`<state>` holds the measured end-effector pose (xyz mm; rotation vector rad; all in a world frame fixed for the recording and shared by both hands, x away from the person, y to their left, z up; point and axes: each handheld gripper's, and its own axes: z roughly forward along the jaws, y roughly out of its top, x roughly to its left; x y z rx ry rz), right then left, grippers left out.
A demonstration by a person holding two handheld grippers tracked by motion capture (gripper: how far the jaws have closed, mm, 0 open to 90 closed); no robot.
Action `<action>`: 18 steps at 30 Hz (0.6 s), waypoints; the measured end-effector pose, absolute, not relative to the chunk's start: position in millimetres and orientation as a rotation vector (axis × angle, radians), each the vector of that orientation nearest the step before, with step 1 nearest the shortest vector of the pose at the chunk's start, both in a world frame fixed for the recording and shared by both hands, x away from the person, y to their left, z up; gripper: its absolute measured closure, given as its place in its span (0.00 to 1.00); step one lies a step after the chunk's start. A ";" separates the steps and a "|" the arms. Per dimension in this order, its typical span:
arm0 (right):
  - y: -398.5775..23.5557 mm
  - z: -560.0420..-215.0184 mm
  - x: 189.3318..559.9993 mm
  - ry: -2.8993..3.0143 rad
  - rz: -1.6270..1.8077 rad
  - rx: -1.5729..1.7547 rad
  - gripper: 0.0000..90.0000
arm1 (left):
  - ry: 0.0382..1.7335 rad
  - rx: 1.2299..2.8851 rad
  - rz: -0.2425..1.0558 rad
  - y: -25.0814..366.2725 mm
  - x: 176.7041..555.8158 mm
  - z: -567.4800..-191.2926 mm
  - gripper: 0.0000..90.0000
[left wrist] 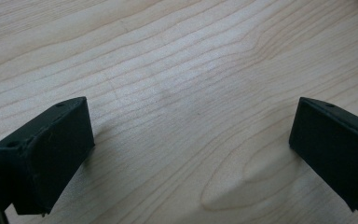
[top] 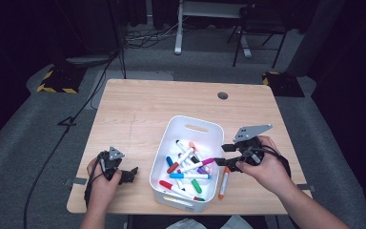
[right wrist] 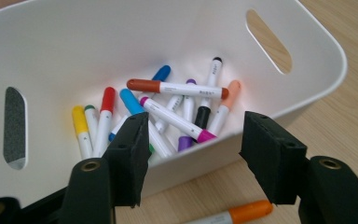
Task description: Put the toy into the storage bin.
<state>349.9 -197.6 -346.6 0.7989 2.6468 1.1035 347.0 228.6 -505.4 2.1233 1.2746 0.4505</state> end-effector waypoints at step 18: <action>-237.6 -379.2 357.1 2.571 1.085 0.986 0.42 | 1.274 2.125 0.450 228.7 347.1 -505.4 0.00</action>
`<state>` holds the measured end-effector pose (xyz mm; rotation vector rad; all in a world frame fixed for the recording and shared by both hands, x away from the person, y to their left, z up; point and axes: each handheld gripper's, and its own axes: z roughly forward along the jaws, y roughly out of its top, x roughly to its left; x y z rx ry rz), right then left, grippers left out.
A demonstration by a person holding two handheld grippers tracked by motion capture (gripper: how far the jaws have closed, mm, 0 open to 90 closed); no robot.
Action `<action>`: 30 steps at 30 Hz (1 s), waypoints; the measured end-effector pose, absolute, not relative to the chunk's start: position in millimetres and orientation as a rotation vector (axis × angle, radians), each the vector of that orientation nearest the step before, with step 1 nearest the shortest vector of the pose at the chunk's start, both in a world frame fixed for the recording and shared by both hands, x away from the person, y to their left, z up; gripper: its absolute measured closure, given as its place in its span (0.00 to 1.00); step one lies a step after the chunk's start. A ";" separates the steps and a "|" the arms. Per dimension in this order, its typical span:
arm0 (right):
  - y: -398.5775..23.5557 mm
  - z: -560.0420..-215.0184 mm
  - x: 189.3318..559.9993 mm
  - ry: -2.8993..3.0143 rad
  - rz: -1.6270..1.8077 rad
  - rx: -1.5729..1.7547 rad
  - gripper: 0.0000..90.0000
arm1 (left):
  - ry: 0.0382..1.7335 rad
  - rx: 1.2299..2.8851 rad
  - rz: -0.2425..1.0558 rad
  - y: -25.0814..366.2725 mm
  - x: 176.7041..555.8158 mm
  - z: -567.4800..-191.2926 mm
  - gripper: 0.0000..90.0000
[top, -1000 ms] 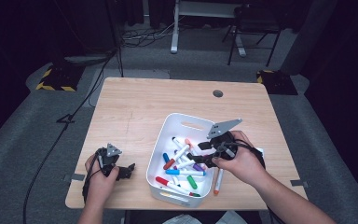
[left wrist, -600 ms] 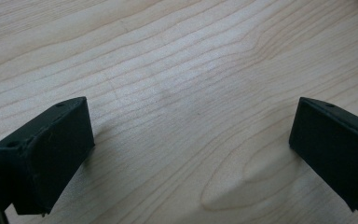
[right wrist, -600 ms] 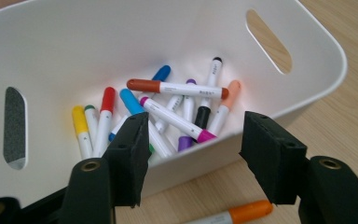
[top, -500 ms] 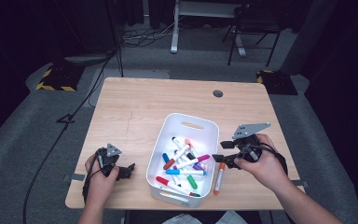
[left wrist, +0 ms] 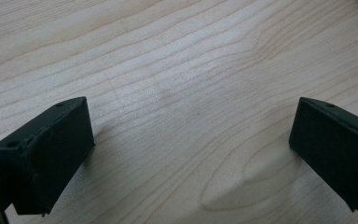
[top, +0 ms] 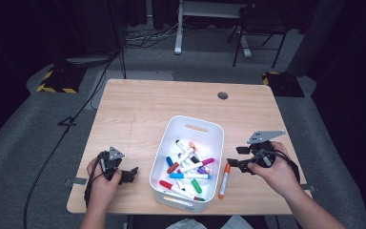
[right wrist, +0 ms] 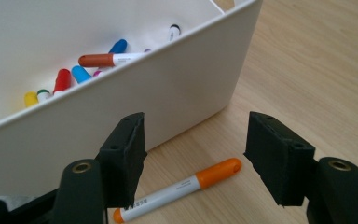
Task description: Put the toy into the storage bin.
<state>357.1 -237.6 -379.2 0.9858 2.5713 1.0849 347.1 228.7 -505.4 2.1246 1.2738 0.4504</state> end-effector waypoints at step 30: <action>-232.7 -474.0 355.9 2.620 0.915 1.149 0.34 | 1.275 2.122 0.451 228.5 347.0 -505.5 0.00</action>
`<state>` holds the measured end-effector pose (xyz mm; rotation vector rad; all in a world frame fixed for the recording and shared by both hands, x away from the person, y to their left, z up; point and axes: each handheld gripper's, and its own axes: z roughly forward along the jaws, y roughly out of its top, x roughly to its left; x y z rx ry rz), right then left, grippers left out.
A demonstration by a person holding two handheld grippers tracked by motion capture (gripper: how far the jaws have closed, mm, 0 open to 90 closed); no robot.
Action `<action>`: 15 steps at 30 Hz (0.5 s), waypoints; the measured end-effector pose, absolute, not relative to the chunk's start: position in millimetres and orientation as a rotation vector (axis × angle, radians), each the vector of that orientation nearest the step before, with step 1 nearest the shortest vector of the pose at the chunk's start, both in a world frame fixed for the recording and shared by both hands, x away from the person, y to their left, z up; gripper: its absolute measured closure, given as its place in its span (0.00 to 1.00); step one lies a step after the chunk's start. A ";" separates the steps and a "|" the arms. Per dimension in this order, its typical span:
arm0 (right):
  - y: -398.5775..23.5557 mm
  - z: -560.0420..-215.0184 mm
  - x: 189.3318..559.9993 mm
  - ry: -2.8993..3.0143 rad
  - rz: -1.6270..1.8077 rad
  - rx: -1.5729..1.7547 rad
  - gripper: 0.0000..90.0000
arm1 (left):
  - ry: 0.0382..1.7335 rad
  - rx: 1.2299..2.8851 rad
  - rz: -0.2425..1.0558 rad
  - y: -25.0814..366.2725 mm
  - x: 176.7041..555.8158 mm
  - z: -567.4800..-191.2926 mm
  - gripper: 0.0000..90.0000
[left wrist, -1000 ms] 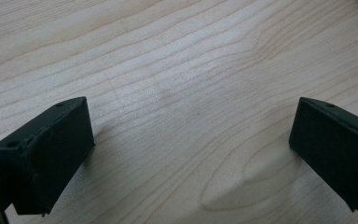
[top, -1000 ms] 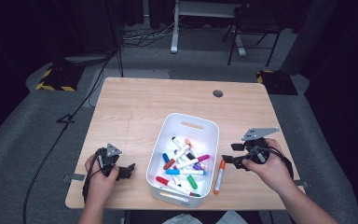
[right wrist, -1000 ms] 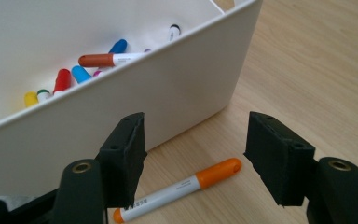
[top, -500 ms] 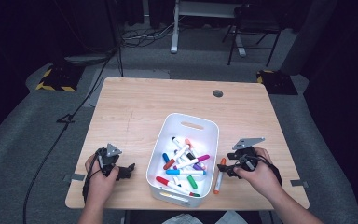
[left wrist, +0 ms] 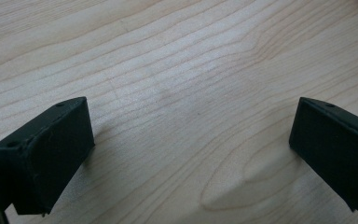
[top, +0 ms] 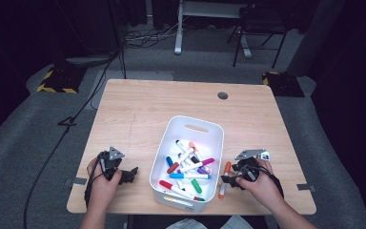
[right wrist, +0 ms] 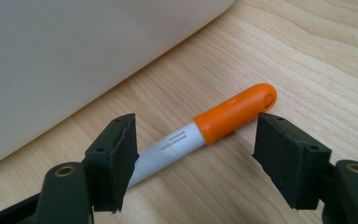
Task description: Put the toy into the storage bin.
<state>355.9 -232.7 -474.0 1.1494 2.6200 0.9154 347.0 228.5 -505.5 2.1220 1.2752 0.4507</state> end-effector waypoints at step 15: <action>-240.1 -478.6 362.1 2.565 0.808 1.135 0.84 | 1.278 2.121 0.452 228.4 346.8 -505.5 0.00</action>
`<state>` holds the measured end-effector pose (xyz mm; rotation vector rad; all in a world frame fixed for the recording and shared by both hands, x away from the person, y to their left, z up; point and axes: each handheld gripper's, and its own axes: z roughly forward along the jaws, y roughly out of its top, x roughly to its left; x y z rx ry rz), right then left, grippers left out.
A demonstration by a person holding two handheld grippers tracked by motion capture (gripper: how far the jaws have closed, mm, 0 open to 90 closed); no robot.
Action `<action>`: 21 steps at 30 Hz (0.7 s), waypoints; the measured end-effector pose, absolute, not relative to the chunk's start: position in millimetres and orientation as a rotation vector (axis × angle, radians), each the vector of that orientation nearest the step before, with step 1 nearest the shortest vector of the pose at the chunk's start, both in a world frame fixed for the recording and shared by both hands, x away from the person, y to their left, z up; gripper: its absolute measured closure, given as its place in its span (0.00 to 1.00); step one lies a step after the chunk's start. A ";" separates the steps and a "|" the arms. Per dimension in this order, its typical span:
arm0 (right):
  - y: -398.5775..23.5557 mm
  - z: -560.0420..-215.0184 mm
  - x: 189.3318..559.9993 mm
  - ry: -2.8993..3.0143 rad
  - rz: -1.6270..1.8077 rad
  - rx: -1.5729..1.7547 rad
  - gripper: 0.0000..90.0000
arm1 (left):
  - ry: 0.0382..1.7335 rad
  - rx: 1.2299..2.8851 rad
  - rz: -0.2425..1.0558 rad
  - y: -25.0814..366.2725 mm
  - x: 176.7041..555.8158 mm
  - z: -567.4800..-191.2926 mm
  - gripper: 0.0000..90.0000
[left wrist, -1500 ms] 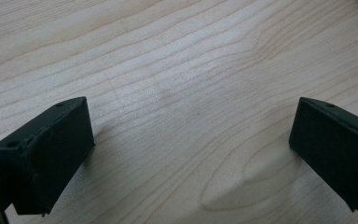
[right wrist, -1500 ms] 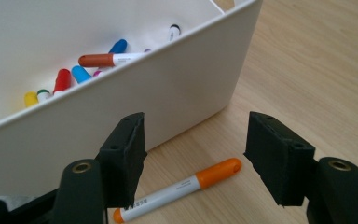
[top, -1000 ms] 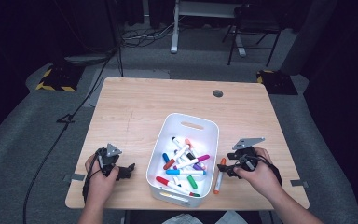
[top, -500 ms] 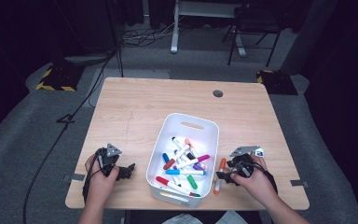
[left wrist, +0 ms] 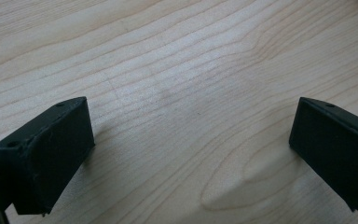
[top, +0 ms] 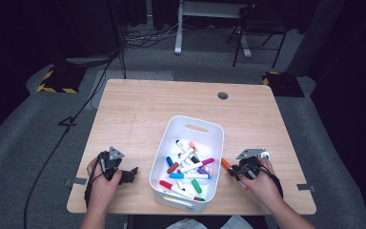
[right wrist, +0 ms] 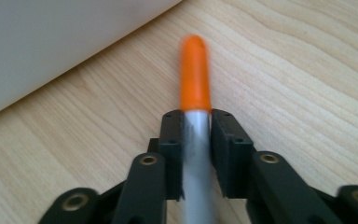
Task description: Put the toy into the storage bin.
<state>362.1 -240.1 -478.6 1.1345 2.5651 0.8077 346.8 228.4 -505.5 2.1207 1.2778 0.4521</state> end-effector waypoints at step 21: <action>-248.0 -458.2 362.2 2.600 0.899 1.098 0.85 | 1.278 2.121 0.452 228.4 346.8 -505.5 0.00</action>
